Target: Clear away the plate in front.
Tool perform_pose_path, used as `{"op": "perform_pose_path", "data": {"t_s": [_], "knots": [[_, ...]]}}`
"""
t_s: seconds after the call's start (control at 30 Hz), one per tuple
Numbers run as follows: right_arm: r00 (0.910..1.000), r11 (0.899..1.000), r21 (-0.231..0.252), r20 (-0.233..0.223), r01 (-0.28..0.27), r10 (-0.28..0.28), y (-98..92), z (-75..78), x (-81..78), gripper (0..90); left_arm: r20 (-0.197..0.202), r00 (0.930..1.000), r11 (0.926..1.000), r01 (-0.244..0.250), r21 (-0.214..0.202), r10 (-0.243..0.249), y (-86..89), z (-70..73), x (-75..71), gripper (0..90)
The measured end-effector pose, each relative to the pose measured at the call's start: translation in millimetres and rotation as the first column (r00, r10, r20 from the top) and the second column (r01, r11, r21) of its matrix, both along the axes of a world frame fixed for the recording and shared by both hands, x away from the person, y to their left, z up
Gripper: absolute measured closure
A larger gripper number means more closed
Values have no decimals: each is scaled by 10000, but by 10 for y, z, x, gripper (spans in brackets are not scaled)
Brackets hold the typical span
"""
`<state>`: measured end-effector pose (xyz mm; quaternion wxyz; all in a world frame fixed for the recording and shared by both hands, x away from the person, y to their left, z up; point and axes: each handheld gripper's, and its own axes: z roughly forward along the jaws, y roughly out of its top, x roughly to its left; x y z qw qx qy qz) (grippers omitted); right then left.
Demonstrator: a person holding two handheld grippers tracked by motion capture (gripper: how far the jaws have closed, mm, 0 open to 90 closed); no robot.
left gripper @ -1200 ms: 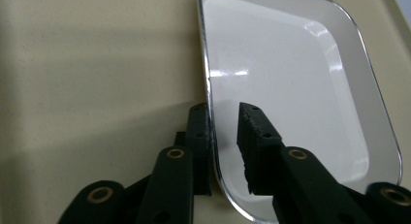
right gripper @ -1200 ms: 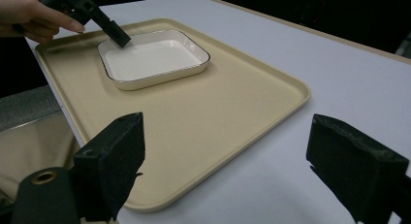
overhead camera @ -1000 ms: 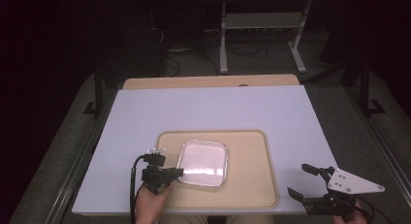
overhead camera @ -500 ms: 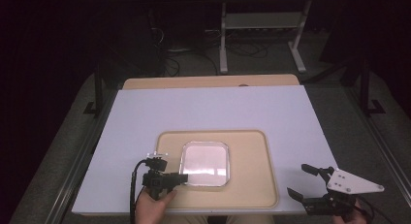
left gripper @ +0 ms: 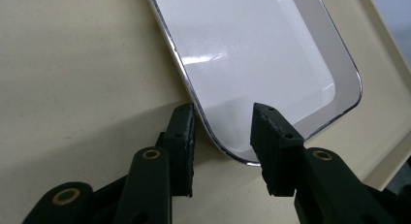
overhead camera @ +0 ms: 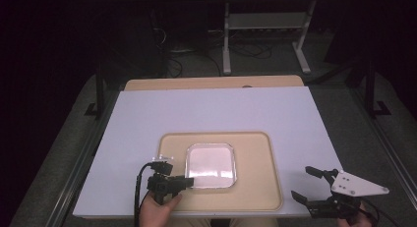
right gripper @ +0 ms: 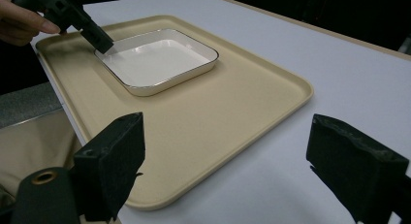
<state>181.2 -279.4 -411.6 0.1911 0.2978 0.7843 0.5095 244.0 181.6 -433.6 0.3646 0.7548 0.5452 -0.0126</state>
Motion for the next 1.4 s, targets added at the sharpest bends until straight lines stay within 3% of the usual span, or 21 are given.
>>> {"op": "perform_pose_path", "data": {"t_s": [0.3, 0.53, 0.63, 0.97, 1.2, 1.4], "knots": [[10000, 10000, -12, 17, -5, 5, 0, 1, -2, 129, 792, 9967, 9988, 140, 462, -176, 8, 84, 30, 555], [10000, 10000, -22, 9, 5, -5, 0, -1, -1, 129, 1615, 9852, 9968, 470, 644, -569, 26, 134, 77, 517], [10000, 10000, -23, 6, 29, -29, -2, -2, 1, 129, 2076, 9747, 9940, 652, 878, -823, 9, 192, 75, 508], [10000, 9999, -75, -33, 90, -90, 2, -6, 6, 129, 3195, 9366, 9887, 1223, 861, -1437, -32, 319, 102, 463], [9998, 9997, -92, -68, 208, -209, -3, -9, 11, 129, 3520, 9194, 9844, 1615, 694, -1757, 13, 360, 120, 413], [9996, 9995, -131, -103, 276, -277, -1, -14, 19, 129, 3957, 9004, 9831, 1761, 490, -1810, 123, 412, 100, 382]]}}
